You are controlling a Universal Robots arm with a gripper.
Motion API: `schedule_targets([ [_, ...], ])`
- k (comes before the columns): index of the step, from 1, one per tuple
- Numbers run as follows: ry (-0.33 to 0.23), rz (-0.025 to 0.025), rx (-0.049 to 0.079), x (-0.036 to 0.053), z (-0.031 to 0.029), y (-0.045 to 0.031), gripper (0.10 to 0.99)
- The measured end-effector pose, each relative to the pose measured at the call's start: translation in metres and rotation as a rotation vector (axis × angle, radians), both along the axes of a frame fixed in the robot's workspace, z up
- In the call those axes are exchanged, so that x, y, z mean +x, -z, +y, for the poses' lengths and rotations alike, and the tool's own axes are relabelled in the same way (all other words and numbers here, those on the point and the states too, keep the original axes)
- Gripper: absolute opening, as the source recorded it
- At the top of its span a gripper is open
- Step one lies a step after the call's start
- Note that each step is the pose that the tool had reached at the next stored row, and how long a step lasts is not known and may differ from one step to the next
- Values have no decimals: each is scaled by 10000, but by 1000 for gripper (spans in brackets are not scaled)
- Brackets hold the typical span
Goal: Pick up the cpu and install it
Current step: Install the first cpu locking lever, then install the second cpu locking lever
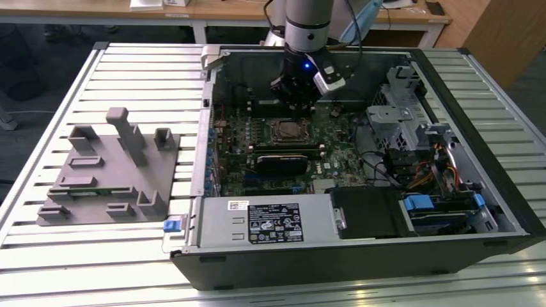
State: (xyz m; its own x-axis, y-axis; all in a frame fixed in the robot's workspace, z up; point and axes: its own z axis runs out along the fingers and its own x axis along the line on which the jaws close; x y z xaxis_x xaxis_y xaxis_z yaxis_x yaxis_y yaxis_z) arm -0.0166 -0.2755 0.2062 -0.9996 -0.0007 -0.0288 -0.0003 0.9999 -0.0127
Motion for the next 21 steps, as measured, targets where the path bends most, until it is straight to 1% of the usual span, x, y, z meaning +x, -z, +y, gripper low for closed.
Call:
schedule_targets([
  [2, 0, 10, -3, 0, 0, -28, 106],
  [5, -1, 11, -2, 0, -20, -28, 106],
  [21, -1, 11, -3, 1, -51, -27, 106],
])
